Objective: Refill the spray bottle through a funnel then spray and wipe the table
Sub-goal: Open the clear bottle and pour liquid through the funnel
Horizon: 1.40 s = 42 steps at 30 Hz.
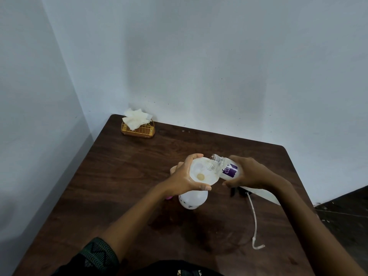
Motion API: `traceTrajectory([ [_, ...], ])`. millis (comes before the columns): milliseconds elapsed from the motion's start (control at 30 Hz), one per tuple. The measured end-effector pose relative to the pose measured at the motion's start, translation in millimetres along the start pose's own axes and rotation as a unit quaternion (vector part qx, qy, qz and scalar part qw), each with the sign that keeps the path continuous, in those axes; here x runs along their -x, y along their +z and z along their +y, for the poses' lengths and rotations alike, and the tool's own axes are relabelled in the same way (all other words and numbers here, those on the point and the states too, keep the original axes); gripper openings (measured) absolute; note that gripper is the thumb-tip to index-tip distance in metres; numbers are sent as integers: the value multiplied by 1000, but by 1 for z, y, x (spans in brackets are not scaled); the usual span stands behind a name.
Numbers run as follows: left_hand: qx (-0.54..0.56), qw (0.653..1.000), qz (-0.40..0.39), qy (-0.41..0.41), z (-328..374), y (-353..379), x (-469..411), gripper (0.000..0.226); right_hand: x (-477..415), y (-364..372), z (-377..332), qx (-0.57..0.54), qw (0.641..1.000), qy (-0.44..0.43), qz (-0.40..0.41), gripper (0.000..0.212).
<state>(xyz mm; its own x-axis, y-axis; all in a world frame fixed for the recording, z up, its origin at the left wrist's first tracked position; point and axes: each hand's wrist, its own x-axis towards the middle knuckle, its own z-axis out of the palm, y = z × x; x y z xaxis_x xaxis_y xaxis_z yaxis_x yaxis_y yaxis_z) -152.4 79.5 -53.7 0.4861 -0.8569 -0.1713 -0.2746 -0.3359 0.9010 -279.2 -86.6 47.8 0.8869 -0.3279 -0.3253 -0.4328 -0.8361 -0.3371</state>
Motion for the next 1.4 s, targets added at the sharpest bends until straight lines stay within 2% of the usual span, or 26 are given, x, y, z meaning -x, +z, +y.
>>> traceTrajectory([
  [667,2,1000,-1,1,1,-1,0,92,-1,-1,1,4,1000,-3,-3,37],
  [1100,7,1000,0,13,2,-1,1,91,-2,-1,3,0,1000,-4,-8,43],
  [1400,36,999,-11,14,1,0,0,90,-1,-2,2,-1,1000,2,-7,37],
])
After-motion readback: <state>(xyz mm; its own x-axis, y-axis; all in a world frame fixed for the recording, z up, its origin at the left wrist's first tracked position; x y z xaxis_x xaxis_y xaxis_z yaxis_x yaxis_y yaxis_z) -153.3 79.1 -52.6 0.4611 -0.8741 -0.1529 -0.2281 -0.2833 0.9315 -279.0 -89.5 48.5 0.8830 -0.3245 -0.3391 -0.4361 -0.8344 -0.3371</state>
